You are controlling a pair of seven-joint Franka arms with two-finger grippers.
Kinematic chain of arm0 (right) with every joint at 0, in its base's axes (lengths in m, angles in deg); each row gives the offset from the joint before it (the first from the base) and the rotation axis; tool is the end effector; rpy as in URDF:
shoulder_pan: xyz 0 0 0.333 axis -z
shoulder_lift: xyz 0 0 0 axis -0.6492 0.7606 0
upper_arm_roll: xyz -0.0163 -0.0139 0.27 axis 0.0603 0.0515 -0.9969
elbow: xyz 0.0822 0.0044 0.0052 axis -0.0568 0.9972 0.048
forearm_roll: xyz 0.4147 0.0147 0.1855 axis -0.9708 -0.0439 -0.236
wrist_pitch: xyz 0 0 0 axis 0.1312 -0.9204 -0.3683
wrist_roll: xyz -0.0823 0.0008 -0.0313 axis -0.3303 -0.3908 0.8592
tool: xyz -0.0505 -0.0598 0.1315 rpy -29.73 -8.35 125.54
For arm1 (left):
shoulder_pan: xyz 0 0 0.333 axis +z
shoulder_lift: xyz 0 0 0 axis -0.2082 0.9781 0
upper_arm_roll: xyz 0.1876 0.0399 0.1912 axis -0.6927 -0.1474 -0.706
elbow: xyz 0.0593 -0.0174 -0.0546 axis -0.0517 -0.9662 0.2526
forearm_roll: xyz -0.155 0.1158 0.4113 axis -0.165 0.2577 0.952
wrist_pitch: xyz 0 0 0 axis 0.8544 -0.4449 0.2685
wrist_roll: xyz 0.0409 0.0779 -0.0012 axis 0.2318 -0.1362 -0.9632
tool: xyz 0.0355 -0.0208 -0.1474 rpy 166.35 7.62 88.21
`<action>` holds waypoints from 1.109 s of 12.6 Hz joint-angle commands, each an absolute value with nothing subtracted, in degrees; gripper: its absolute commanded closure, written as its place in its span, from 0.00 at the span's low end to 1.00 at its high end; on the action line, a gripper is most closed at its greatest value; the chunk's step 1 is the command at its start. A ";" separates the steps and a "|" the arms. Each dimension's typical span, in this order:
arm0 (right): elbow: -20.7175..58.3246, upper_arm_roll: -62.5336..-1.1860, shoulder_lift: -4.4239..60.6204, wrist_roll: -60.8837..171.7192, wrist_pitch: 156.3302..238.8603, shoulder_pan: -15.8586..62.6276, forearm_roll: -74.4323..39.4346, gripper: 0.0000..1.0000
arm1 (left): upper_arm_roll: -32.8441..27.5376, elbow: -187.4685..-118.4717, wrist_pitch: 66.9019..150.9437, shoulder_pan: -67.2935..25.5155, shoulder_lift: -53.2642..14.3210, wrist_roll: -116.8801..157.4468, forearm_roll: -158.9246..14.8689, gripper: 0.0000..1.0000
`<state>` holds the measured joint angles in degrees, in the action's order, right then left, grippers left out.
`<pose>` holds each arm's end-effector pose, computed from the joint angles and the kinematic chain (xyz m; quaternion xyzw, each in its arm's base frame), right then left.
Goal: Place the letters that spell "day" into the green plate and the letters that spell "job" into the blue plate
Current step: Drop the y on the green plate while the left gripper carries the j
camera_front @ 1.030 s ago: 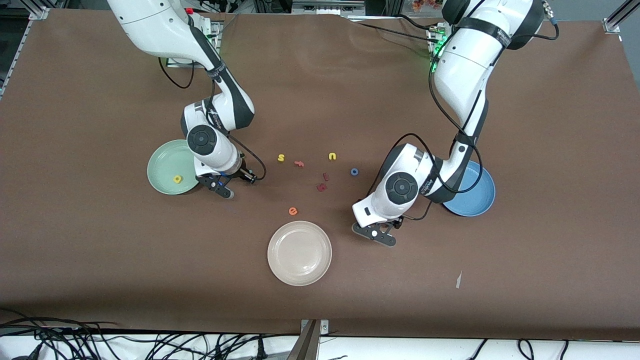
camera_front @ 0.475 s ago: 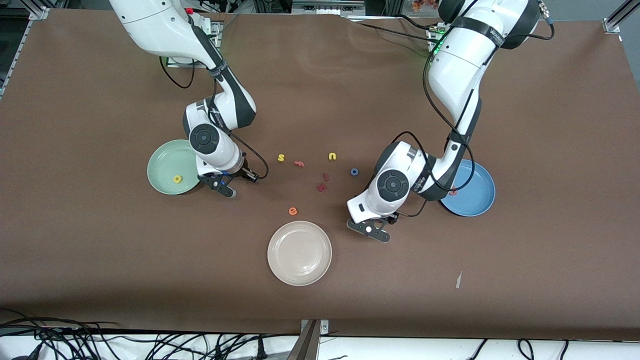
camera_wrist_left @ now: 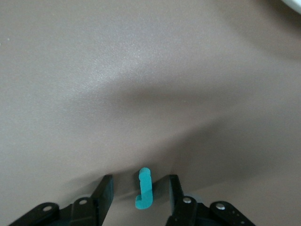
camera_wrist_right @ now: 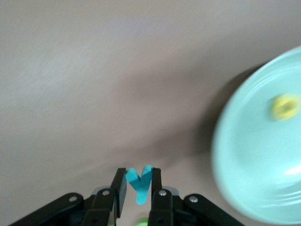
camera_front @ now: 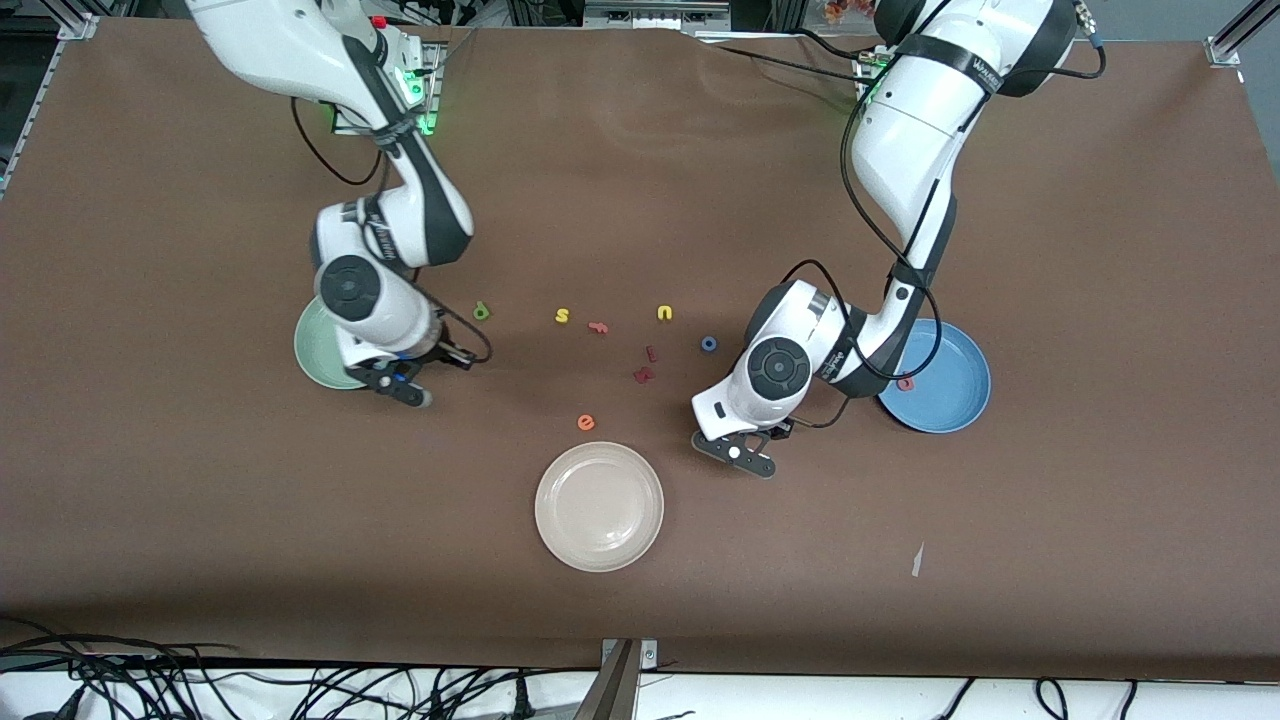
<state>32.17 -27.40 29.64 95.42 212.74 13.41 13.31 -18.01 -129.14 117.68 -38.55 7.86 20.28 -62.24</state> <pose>0.5970 0.1847 0.1129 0.9812 -0.1850 -0.0496 0.0222 0.6527 -0.3623 0.0587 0.9806 -0.1937 -0.0290 0.0063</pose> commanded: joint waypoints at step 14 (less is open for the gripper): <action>53.91 -22.09 15.79 87.14 220.76 13.06 12.93 0.00 | -18.26 -133.13 104.44 -31.89 -2.45 26.71 -62.42 1.00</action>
<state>55.47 -19.77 17.59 83.12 223.41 13.59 13.26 -18.62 -128.51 105.61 -33.93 1.77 23.08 -62.23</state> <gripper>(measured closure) 0.150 0.890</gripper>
